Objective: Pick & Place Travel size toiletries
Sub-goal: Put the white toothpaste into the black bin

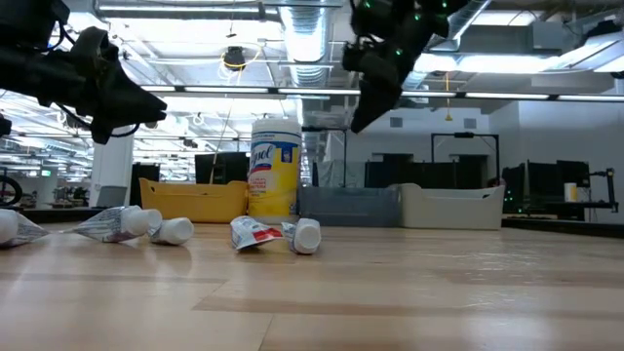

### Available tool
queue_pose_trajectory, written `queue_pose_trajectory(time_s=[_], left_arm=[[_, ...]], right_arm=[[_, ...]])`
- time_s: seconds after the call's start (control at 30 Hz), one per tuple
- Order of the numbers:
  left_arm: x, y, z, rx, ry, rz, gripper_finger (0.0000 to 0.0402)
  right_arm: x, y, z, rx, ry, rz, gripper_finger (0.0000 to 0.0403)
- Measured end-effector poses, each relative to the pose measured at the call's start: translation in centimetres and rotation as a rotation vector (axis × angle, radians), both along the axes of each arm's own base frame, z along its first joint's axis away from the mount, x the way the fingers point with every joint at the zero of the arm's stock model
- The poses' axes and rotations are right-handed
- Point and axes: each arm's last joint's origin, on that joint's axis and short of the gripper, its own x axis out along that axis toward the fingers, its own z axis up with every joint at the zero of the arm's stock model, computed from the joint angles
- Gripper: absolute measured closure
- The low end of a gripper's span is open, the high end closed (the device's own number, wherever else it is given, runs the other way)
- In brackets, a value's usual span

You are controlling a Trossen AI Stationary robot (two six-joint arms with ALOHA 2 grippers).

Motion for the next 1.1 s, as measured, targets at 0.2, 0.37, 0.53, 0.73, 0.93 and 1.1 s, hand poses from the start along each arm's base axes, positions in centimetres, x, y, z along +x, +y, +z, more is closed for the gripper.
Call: queue_pose_trajectory(time_s=[0.2,0.37,0.53,0.73,0.93,1.1], left_arm=[[0.0,0.0,0.0,0.002,-0.004,0.0,0.0306],[0.0,0.0,0.1,0.003,-0.005,0.001,0.0306],[0.0,0.0,0.1,0.005,-0.01,0.003,0.0306],[0.0,0.0,0.1,0.006,-0.012,0.003,0.0306],[0.0,0.0,0.2,0.007,-0.017,0.003,0.0306],[0.1,0.0,0.2,0.007,-0.016,0.003,0.0306]], right_arm=[[-2.4,-5.9,-0.5,-0.061,0.048,-0.073,0.0344],[-2.7,-9.1,-3.0,-0.068,0.114,-0.092,0.0343],[-2.5,-10.5,-5.2,-0.045,0.158,-0.108,0.0336],[-2.4,-10.6,-5.3,-0.051,0.15,-0.107,0.0253],[-1.7,-10.2,-3.3,0.027,0.097,-0.225,0.0147],[1.0,-5.9,-1.0,0.125,0.066,-0.258,0.0134]])
